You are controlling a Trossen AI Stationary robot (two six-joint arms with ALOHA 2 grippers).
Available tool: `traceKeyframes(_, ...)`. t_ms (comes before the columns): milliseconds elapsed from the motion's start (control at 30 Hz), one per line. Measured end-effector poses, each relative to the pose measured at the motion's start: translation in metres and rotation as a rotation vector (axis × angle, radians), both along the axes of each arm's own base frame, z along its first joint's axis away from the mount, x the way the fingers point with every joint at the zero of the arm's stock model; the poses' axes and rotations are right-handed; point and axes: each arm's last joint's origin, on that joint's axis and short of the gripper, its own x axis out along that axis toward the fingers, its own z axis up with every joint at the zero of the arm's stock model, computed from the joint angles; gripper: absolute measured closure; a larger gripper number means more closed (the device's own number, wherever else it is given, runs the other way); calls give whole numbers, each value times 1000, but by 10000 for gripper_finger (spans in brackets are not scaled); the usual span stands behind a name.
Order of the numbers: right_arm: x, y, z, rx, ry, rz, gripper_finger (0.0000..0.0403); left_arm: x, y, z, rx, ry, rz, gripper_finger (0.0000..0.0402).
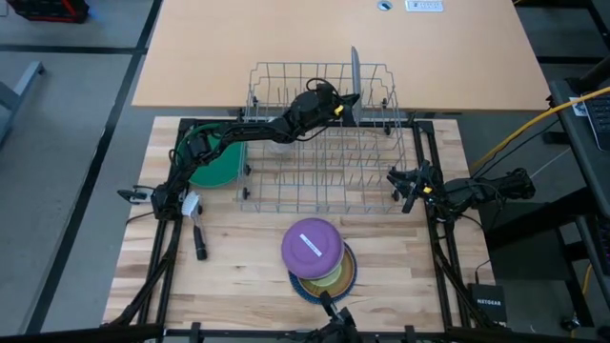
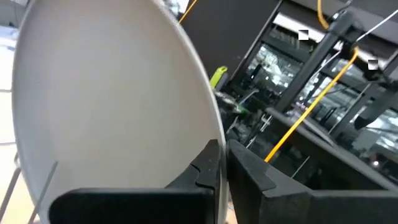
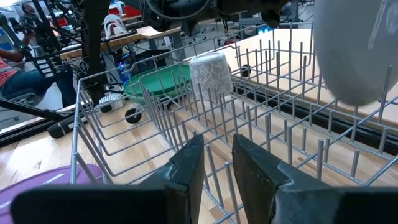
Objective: Sort dishes
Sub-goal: Put the gray plate in the dish rack
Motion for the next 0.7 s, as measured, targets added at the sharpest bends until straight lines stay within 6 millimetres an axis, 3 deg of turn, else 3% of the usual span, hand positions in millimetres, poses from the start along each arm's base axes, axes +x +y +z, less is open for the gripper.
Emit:
traceKeyframes(467,0,0,-1,-1,6,7,315,0,-3,7,25,-77,-9,281)
traceKeyframes(700,0,0,0,0,5,7,315,5,-13,18,49,-122,-33,265)
